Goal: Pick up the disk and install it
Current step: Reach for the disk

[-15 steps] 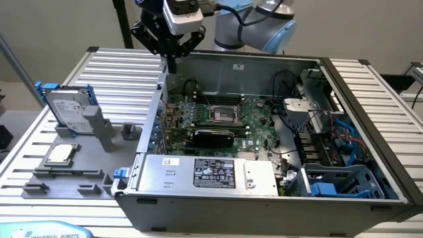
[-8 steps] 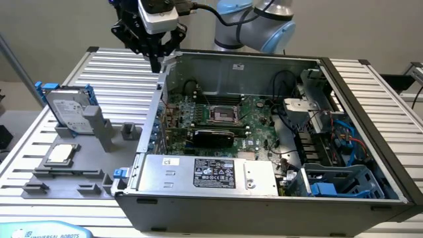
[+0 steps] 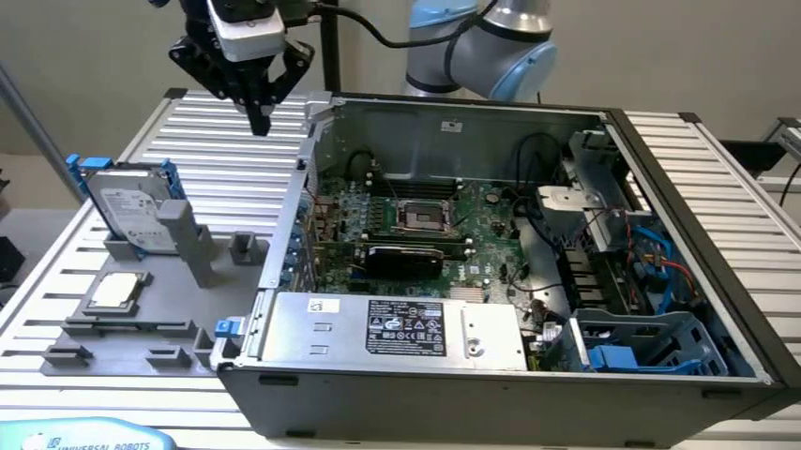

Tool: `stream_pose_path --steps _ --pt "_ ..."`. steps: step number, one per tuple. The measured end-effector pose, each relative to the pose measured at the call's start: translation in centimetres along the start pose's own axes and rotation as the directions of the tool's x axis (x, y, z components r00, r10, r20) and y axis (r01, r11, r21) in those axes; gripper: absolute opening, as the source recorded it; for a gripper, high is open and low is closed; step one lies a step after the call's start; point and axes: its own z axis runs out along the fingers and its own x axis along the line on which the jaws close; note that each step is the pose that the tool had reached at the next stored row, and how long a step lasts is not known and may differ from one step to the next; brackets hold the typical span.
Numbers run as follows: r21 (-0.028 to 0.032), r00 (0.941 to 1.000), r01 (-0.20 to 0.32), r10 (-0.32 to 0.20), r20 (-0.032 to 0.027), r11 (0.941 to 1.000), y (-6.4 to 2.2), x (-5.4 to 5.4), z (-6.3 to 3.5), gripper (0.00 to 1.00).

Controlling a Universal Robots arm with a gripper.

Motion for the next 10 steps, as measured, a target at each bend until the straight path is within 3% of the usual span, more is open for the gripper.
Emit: stream_pose_path --steps 10 --pt "0.0 1.0 0.0 0.0 -0.0008 1.0 0.24 4.6 -0.02 0.11"
